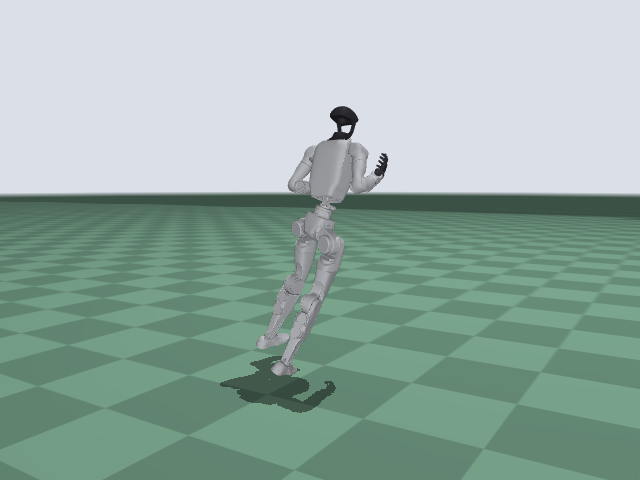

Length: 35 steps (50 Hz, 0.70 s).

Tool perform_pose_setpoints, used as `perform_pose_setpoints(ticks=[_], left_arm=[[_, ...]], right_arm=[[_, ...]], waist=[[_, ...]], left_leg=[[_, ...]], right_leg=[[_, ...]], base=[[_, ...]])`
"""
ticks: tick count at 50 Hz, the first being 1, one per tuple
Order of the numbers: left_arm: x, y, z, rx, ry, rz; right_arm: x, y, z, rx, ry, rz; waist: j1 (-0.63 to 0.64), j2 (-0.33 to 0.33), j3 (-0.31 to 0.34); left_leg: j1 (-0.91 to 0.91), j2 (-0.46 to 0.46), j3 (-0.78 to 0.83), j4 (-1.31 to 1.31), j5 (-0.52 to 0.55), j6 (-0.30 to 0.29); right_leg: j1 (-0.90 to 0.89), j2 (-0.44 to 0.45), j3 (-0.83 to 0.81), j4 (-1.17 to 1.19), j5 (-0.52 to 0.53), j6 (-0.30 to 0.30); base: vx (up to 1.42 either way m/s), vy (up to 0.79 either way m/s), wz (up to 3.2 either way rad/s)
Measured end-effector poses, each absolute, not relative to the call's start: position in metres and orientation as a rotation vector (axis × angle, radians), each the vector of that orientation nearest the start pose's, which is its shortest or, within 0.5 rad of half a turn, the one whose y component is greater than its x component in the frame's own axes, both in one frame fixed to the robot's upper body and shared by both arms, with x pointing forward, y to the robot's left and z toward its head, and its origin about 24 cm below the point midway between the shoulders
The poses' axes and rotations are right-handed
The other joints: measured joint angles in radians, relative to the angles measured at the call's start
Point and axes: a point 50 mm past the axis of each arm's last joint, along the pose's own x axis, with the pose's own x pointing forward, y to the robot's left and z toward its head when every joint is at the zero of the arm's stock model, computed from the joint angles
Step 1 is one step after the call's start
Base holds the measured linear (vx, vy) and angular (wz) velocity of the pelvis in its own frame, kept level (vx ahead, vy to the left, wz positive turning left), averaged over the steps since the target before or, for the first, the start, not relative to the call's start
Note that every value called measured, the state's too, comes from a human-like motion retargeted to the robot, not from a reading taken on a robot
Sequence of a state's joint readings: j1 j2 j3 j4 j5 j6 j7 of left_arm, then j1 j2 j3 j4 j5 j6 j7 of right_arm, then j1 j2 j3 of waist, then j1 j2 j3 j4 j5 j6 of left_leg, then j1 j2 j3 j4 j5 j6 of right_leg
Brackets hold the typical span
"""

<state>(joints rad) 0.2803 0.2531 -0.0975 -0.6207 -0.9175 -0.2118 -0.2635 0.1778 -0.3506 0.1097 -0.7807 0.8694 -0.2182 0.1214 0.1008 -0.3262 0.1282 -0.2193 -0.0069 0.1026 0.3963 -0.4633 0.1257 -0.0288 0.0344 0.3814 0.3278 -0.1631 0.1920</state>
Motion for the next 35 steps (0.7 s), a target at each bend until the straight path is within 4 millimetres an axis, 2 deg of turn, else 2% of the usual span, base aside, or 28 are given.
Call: perform_pose_setpoints(ticks=[2,5,7,8,10,12,13,15,18,21,23,25,27,28,30,32,33,35], left_arm=[[0.172,0.169,0.146,-0.651,-0.537,-0.419],[0.174,0.167,0.163,-0.541,-0.607,-0.470],[0.182,0.159,0.190,-0.412,-0.731,-0.521],[0.186,0.152,0.206,-0.349,-0.809,-0.551],[0.194,0.135,0.243,-0.238,-0.970,-0.638],[0.196,0.113,0.280,-0.090,-1.138,-0.726],[0.195,0.103,0.297,0.015,-1.225,-0.750],[0.193,0.087,0.327,0.201,-1.384,-0.697],[0.221,0.060,0.372,0.619,-1.471,-0.359],[0.277,0.045,0.425,1.118,-1.421,0.137],[0.317,0.049,0.457,1.479,-1.317,0.390],[0.347,0.083,0.479,1.821,-1.066,0.545],[0.358,0.134,0.486,1.807,-0.778,0.576],[0.353,0.153,0.495,1.713,-0.725,0.574],[0.334,0.167,0.510,1.405,-0.849,0.507],[0.310,0.154,0.503,1.095,-1.138,0.358],[0.297,0.141,0.487,0.953,-1.279,0.268],[0.266,0.127,0.438,0.701,-1.490,0.102]], right_arm=[[0.173,-0.151,0.204,0.560,-0.748,0.528],[0.173,-0.147,0.220,0.517,-0.858,0.536],[0.173,-0.149,0.227,0.535,-0.919,0.495],[0.173,-0.152,0.229,0.550,-0.937,0.455],[0.175,-0.160,0.226,0.566,-0.929,0.353],[0.172,-0.166,0.217,0.555,-0.879,0.300],[0.169,-0.169,0.214,0.481,-0.866,0.293],[0.159,-0.175,0.212,0.303,-0.841,0.296],[0.152,-0.187,0.218,-0.024,-0.819,0.283],[0.150,-0.198,0.230,-0.295,-0.852,0.215],[0.147,-0.200,0.244,-0.405,-0.954,0.161],[0.144,-0.196,0.258,-0.446,-1.093,0.149],[0.142,-0.183,0.273,-0.470,-1.237,0.202],[0.143,-0.174,0.280,-0.449,-1.323,0.227],[0.143,-0.157,0.296,-0.417,-1.486,0.238],[0.154,-0.138,0.314,-0.399,-1.622,0.185],[0.163,-0.130,0.323,-0.406,-1.665,0.136],[0.192,-0.115,0.339,-0.498,-1.672,0.013]], waist=[[0.054,0.045,0.000],[0.080,0.122,0.026],[0.055,0.152,0.060],[0.034,0.158,0.080],[-0.023,0.163,0.112],[-0.100,0.175,0.116],[-0.145,0.187,0.107],[-0.252,0.224,0.058],[-0.396,0.322,-0.007],[-0.521,0.410,-0.017],[-0.592,0.428,0.001],[-0.634,0.417,0.018],[-0.609,0.419,0.023],[-0.586,0.394,0.028],[-0.507,0.351,0.030],[-0.412,0.323,0.019],[-0.365,0.303,0.008],[-0.263,0.264,-0.028]], left_leg=[[0.039,0.040,-0.058,-0.184,0.044,-0.032],[0.043,0.101,-0.130,-0.215,0.123,-0.064],[0.023,0.119,-0.098,-0.079,0.021,-0.066],[0.010,0.120,-0.065,0.008,-0.069,-0.060],[-0.013,0.126,0.013,0.162,-0.213,-0.033],[-0.009,0.155,0.088,0.229,-0.257,-0.034],[0.007,0.170,0.122,0.223,-0.253,-0.049],[0.067,0.193,0.178,0.144,-0.208,-0.076],[0.157,0.219,0.240,-0.036,-0.004,-0.103],[0.194,0.249,0.185,-0.109,0.215,-0.148],[0.216,0.241,0.088,-0.111,0.288,-0.160],[0.234,0.214,0.008,-0.058,0.283,-0.132],[0.229,0.192,-0.006,0.086,0.218,-0.090],[0.213,0.185,0.004,0.189,0.176,-0.070],[0.166,0.174,0.045,0.399,0.106,-0.030],[0.083,0.178,0.091,0.582,0.034,0.011],[0.036,0.173,0.104,0.645,-0.001,0.030],[-0.064,0.139,0.113,0.694,-0.058,0.046]], right_leg=[[0.011,0.008,-0.035,0.041,-0.023,0.001],[-0.027,0.022,-0.131,0.258,-0.127,-0.049],[-0.126,0.006,-0.189,0.539,-0.217,-0.076],[-0.185,-0.011,-0.209,0.686,-0.249,-0.083],[-0.300,-0.045,-0.239,0.933,-0.271,-0.103],[-0.391,-0.069,-0.281,1.050,-0.287,-0.134],[-0.426,-0.076,-0.309,1.062,-0.311,-0.141],[-0.483,-0.095,-0.387,1.015,-0.330,-0.108],[-0.465,-0.138,-0.557,0.699,-0.387,-0.147],[-0.395,-0.151,-0.691,0.282,-0.381,-0.152],[-0.336,-0.144,-0.691,0.030,-0.323,-0.128],[-0.302,-0.143,-0.640,-0.070,-0.264,-0.105],[-0.291,-0.120,-0.575,-0.026,-0.310,-0.094],[-0.292,-0.100,-0.538,0.014,-0.353,-0.095],[-0.286,-0.070,-0.456,0.084,-0.427,-0.102],[-0.256,-0.063,-0.380,0.105,-0.463,-0.104],[-0.222,-0.074,-0.353,0.086,-0.462,-0.103],[-0.134,-0.114,-0.324,0.000,-0.407,-0.097]], base=[[0.37,0.27,-4.28],[0.24,0.34,-3.28],[0.13,0.36,-2.36],[0.10,0.33,-2.05],[0.11,0.25,-1.89],[0.22,0.12,-1.77],[0.36,0.03,-1.67],[0.48,-0.06,-1.57],[0.57,-0.20,-1.44],[0.64,-0.33,-1.00],[0.65,-0.35,-0.75],[0.66,-0.32,-1.30],[0.68,-0.28,-2.44],[0.71,-0.23,-3.09],[0.76,-0.17,-3.18],[0.86,-0.06,-2.39],[0.95,0.00,-1.57],[1.03,0.04,-1.05]])
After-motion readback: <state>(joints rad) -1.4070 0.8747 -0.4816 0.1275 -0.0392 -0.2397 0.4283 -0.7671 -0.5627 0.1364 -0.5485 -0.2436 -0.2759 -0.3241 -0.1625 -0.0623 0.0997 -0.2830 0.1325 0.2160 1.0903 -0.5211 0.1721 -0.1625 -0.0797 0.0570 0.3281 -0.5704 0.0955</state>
